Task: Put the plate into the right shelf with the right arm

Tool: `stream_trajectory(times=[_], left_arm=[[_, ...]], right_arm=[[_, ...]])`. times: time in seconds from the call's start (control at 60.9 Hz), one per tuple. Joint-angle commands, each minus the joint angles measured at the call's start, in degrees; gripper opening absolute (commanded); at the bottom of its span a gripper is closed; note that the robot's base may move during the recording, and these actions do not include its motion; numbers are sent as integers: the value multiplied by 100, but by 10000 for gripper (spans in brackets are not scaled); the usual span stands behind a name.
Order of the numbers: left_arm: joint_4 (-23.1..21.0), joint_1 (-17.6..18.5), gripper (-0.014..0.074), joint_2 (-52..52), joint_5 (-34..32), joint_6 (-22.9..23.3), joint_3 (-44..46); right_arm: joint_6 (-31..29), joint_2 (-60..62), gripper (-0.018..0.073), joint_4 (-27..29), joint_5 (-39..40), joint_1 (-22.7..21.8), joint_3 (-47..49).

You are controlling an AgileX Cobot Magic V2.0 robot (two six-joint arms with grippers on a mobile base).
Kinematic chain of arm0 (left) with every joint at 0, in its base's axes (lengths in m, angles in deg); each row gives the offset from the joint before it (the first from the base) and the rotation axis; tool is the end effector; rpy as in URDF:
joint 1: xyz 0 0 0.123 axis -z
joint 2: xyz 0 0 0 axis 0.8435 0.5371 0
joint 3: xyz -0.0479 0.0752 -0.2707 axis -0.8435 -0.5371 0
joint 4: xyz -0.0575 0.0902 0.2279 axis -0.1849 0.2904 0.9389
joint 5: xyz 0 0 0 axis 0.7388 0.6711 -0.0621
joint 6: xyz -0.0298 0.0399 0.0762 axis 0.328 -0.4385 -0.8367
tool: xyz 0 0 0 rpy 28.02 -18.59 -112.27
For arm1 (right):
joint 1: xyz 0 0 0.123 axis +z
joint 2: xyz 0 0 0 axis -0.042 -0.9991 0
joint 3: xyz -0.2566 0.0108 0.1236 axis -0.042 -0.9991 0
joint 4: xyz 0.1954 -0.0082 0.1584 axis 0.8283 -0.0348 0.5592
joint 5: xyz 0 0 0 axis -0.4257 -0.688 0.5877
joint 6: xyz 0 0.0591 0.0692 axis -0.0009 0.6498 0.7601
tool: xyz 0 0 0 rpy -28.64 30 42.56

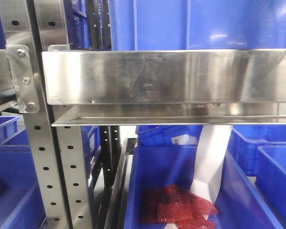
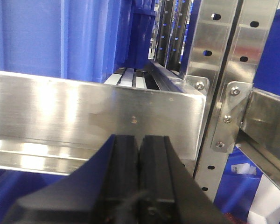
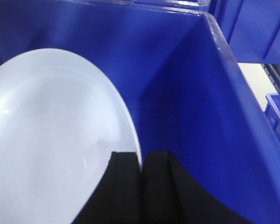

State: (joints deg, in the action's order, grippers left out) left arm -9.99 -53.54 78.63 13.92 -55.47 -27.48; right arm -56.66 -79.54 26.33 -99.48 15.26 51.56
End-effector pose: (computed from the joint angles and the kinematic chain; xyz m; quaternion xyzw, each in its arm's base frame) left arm 0.0564 -0.0039 0.2018 -0.0064 0.6864 -0.0571 0.7250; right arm 0.3961 0.0739 0.4072 -0.0256 0.8443 -0.0013 0.5352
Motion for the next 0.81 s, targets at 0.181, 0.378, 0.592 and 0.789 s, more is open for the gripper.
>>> stream_trajectory(times=[0.181, 0.378, 0.592, 0.789], left_arm=[[1, -4, -47, -62, -509, 34, -40], [1, -4, -47, -62, -509, 34, -40], [1, -4, -47, -62, -509, 34, -40], [1, -4, -47, -62, -509, 34, -40]], right_arm=[[14, 385, 606, -143, 386, -39, 268], [26, 893, 601, 53, 181, -39, 268], [21, 1831, 400, 139, -434, -28, 104], [21, 3163, 129, 139, -324, -28, -1042]])
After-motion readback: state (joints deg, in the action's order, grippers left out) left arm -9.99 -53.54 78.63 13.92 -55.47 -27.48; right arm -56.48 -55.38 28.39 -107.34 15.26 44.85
